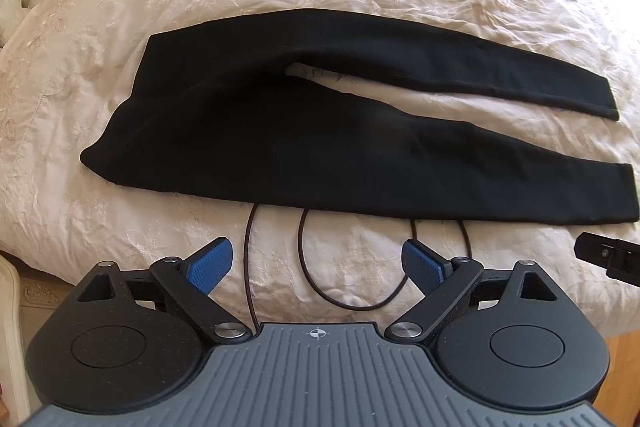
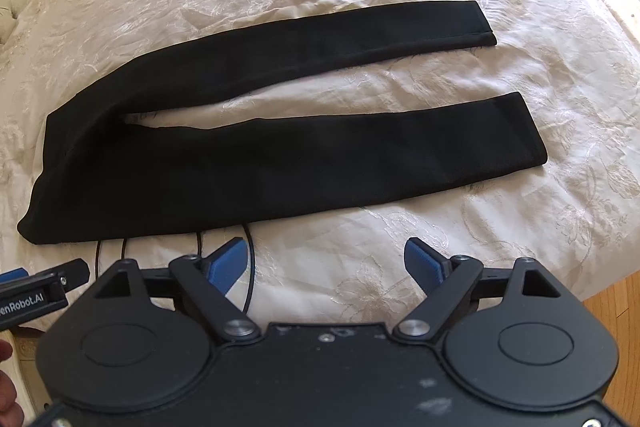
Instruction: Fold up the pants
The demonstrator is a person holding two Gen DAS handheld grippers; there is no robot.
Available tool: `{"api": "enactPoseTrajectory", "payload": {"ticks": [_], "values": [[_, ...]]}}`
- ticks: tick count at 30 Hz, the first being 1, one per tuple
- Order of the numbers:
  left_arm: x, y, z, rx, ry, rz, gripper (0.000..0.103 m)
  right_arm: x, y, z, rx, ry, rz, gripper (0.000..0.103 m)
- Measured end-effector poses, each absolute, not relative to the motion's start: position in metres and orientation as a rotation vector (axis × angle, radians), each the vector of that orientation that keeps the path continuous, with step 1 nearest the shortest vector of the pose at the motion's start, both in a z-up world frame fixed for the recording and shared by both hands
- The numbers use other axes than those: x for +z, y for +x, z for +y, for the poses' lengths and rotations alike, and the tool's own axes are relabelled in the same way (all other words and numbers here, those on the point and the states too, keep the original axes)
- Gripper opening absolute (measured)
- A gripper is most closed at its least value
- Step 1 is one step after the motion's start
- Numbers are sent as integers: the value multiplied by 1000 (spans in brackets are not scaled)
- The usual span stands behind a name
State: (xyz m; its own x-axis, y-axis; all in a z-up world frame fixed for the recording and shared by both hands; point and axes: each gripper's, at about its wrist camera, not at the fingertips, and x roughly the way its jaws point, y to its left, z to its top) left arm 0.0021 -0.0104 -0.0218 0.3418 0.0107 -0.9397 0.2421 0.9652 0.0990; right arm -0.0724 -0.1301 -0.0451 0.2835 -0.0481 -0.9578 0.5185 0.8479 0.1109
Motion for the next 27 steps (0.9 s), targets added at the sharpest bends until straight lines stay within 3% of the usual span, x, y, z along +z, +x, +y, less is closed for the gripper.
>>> {"api": "enactPoseTrajectory", "payload": {"ticks": [12, 17, 21, 27], "values": [[-21, 4, -7, -160, 206, 1192, 80, -51, -72, -134, -398, 466, 1247, 86], [-26, 4, 4, -127, 195, 1190, 71, -61, -74, -141, -410, 486, 1252, 64], [-32, 3, 20, -83, 187, 1185, 56, -67, -79, -147, -419, 492, 1217, 58], [-51, 11, 43, -16, 188, 1272, 47, -91, -81, -160, -429, 551, 1251, 42]]}}
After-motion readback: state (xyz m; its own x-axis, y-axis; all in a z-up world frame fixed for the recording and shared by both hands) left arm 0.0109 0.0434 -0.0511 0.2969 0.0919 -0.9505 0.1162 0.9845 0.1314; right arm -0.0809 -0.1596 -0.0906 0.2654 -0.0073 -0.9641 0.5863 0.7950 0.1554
